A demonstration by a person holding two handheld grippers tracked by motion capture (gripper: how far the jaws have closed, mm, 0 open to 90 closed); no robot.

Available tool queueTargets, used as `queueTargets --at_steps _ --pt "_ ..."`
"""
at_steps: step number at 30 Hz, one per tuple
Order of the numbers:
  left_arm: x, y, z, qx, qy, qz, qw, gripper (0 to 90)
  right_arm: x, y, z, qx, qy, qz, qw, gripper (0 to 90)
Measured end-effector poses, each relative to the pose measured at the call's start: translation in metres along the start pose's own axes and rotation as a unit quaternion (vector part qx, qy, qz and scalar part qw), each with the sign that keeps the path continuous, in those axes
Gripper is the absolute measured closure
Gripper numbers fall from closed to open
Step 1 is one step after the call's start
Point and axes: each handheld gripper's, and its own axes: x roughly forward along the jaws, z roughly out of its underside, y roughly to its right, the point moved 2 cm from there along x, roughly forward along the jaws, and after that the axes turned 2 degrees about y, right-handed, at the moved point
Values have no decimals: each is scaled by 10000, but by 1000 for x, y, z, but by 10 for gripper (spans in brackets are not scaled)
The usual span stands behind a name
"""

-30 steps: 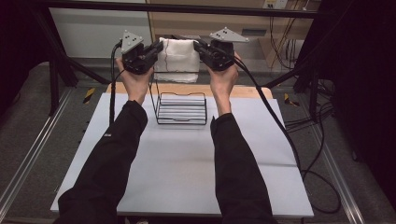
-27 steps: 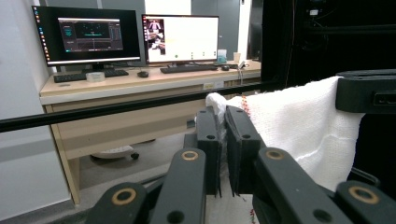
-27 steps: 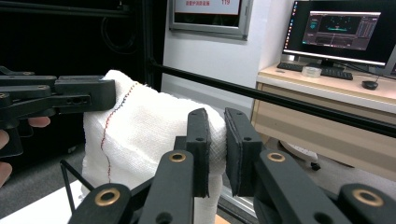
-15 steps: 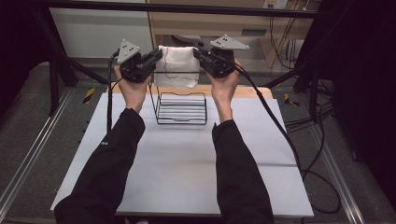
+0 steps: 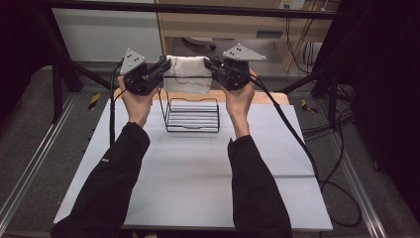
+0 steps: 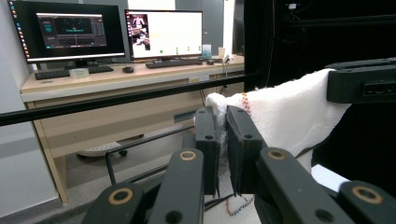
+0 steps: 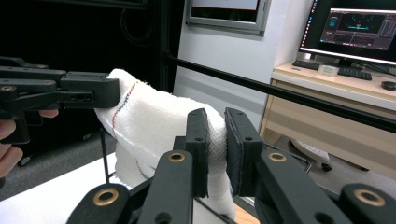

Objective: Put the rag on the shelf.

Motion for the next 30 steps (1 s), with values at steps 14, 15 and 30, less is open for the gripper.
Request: queueTargets --at_steps 14,15,30 --pt "-12 6 10 -152 -273 115 9994 817 -13 -12 14 27 -70 -167 9998 800" --pt "-13 6 11 -170 -293 130 9993 816 -13 -12 15 7 -79 -190 9998 800" --pt "-29 -3 3 -313 -688 38 9971 669 -18 -18 26 -78 -147 -224 9996 801"
